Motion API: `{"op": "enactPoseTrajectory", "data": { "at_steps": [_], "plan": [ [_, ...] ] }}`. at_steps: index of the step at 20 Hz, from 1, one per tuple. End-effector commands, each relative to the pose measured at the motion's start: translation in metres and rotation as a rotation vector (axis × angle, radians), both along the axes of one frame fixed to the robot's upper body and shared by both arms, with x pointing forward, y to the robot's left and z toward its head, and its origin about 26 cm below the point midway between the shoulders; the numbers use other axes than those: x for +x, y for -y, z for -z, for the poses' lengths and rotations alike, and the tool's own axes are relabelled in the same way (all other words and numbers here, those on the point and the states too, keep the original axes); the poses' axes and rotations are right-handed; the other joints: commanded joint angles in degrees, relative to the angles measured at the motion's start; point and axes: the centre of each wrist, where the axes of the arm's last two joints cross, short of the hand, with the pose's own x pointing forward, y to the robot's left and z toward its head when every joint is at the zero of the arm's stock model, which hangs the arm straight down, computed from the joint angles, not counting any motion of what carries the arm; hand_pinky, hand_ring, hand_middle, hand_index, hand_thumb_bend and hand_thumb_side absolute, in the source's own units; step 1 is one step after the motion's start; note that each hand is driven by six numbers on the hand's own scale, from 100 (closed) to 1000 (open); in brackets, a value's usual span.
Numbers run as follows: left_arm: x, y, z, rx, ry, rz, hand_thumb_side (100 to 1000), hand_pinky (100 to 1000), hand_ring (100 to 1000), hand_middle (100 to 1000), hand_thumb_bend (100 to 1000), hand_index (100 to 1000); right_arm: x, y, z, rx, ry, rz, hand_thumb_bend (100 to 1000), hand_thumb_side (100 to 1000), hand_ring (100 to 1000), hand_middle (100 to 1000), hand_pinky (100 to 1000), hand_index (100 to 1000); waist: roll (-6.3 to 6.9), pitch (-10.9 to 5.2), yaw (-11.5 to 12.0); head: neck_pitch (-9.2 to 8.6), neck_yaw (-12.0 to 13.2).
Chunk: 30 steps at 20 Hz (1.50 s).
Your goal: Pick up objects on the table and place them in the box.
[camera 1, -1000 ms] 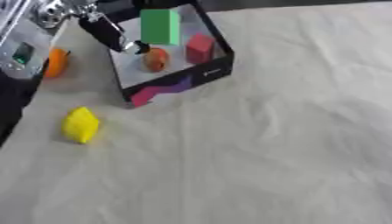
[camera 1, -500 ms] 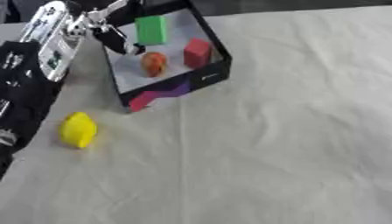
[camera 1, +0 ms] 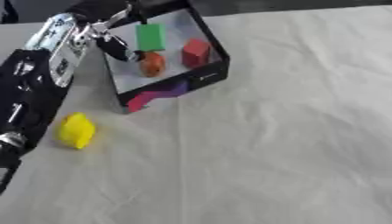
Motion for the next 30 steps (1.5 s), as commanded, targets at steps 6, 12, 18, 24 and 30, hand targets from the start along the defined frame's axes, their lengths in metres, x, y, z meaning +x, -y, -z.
{"op": "enactPoseTrajectory", "data": {
  "at_steps": [6, 12, 18, 24, 30],
  "plan": [
    [-0.008, 0.002, -0.022, -0.046, 0.066, 0.062, 125, 851, 765, 751, 474, 840, -0.001, 0.003, -0.009, -0.032, 0.012, 0.001, 100, 684, 787, 660, 830, 902, -0.43, -0.77, 0.15, -0.24, -0.13],
    [-0.049, 0.001, -0.062, -0.104, 0.104, 0.239, 100, 849, 741, 724, 384, 807, -0.004, 0.006, -0.007, -0.034, 0.007, 0.016, 100, 679, 787, 660, 830, 902, -0.52, -1.52, 1.24, 1.11, -1.17],
    [-0.096, -0.033, -0.091, -0.094, 0.003, 0.315, 106, 852, 739, 716, 340, 807, -0.008, 0.010, -0.004, -0.039, 0.000, 0.031, 100, 672, 786, 661, 829, 902, -0.61, -2.43, 2.45, 2.22, -2.41],
    [-0.119, -0.076, -0.086, -0.075, -0.119, 0.249, 137, 857, 746, 722, 314, 808, -0.010, 0.012, -0.003, -0.041, -0.003, 0.040, 100, 670, 786, 661, 829, 902, -0.71, -2.83, 3.35, 2.70, -2.15],
    [-0.133, -0.123, -0.065, -0.027, -0.271, 0.107, 234, 861, 768, 730, 382, 812, -0.010, 0.012, -0.004, -0.041, 0.004, 0.045, 100, 666, 786, 661, 828, 902, -1.03, -2.60, 3.64, 2.36, -1.24]
  ]
}}
